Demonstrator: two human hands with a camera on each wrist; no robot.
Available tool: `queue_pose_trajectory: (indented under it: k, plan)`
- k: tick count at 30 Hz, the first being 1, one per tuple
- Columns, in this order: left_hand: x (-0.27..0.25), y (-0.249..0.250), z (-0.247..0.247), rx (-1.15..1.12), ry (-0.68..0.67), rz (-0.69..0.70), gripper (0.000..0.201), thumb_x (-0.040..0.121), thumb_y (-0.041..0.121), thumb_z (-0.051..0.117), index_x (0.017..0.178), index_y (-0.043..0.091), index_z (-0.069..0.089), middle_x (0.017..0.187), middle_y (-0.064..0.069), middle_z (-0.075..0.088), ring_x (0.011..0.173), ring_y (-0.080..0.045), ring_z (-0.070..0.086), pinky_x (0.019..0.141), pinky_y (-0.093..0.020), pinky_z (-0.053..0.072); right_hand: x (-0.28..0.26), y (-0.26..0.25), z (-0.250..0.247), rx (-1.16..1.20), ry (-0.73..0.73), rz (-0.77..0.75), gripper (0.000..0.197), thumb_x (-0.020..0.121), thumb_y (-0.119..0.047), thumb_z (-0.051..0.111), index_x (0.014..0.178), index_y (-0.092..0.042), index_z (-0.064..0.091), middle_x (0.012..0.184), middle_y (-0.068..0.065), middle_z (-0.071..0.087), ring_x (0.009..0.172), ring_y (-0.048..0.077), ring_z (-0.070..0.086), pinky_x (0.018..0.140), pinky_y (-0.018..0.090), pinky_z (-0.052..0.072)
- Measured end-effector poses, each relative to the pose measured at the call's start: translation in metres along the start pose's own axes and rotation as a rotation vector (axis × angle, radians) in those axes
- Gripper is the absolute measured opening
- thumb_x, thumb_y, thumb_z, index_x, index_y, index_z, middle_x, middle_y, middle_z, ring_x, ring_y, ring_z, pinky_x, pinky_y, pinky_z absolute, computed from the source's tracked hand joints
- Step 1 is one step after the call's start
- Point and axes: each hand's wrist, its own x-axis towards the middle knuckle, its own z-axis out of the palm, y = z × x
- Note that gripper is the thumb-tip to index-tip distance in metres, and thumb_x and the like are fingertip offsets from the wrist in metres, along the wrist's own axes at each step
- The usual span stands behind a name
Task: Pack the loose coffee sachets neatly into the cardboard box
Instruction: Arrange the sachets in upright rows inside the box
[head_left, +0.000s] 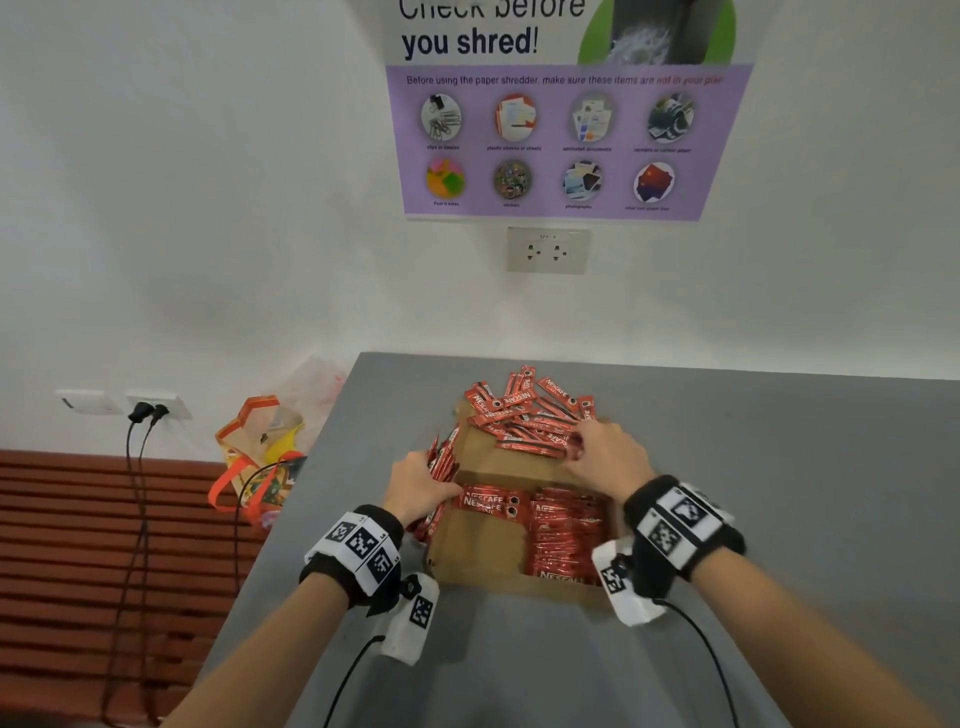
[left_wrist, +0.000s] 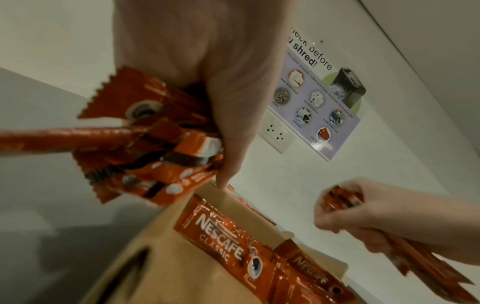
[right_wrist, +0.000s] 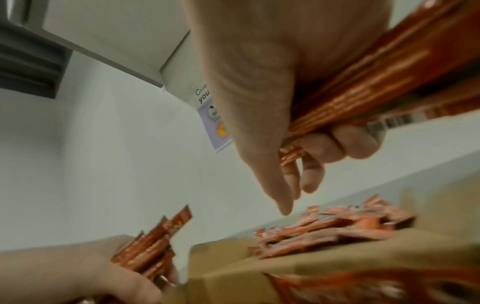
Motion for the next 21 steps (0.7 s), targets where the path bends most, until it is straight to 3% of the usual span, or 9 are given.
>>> queue_pose_trajectory:
  k: [5,8,11,14,17,19,21]
  plan:
    - [-0.003,-0.007,0.002,0.029,0.023,0.017,0.025,0.075,0.004,0.073,0.091,0.01,0.054,0.091,-0.006,0.06,0.085,-0.022,0.061,0.062,-0.019,0.044,-0.018,0.035,0.016,0.048,-0.093,0.142,0.032,0.084,-0.026,0.066,0.111,-0.013,0.055,0.11,0.004,0.063,0.098,0.023,0.062,0.08,0.031,0.05]
    - [-0.005,-0.011,0.004,0.052,0.04,0.023,0.033,0.077,0.009,0.073,0.105,0.005,0.056,0.101,-0.009,0.063,0.084,-0.019,0.058,0.069,-0.024,0.048,-0.02,0.036,0.019,0.084,-0.071,0.143,0.03,0.084,-0.024,0.066,0.112,-0.015,0.056,0.11,0.005,0.064,0.096,0.022,0.063,0.08,0.033,0.052]
    - [-0.009,-0.004,-0.001,0.003,0.118,0.143,0.029,0.083,0.018,0.068,0.106,0.008,0.054,0.095,-0.002,0.061,0.08,-0.013,0.059,0.062,-0.012,0.043,-0.023,0.021,0.011,0.127,0.009,0.054,0.022,0.088,-0.024,0.061,0.109,-0.016,0.059,0.103,0.002,0.065,0.089,0.019,0.063,0.078,0.032,0.053]
    - [-0.011,0.017,-0.01,-0.083,0.247,0.276,0.014,0.088,0.021,0.062,0.084,0.014,0.051,0.075,0.003,0.056,0.062,-0.004,0.051,0.052,-0.01,0.039,-0.032,-0.014,0.0,0.254,0.061,-0.124,0.019,0.091,-0.029,0.059,0.103,-0.016,0.062,0.095,-0.006,0.063,0.084,0.01,0.059,0.07,0.016,0.045]
    - [-0.01,0.037,-0.008,-0.291,0.218,0.288,0.023,0.09,0.03,0.058,0.071,0.019,0.051,0.066,0.004,0.056,0.062,-0.009,0.054,0.062,-0.022,0.043,-0.036,-0.051,0.002,0.393,-0.075,-0.278,0.032,0.094,-0.037,0.05,0.104,-0.011,0.066,0.091,-0.002,0.063,0.077,0.006,0.054,0.061,0.007,0.034]
    - [-0.007,0.043,-0.002,-0.486,0.213,0.243,0.018,0.091,0.031,0.057,0.079,0.019,0.06,0.077,0.0,0.065,0.076,-0.015,0.062,0.078,-0.032,0.05,-0.036,-0.066,0.01,0.458,-0.065,-0.318,0.036,0.094,-0.038,0.051,0.097,-0.005,0.066,0.081,0.003,0.063,0.065,0.006,0.05,0.058,0.011,0.034]
    - [-0.006,0.043,0.004,-0.599,0.218,0.202,0.016,0.092,0.03,0.056,0.086,0.018,0.064,0.085,-0.001,0.068,0.084,-0.017,0.064,0.084,-0.034,0.051,-0.032,-0.07,0.017,0.496,0.005,-0.283,0.029,0.091,-0.037,0.056,0.091,-0.009,0.065,0.078,-0.002,0.062,0.066,0.005,0.051,0.063,0.019,0.036]
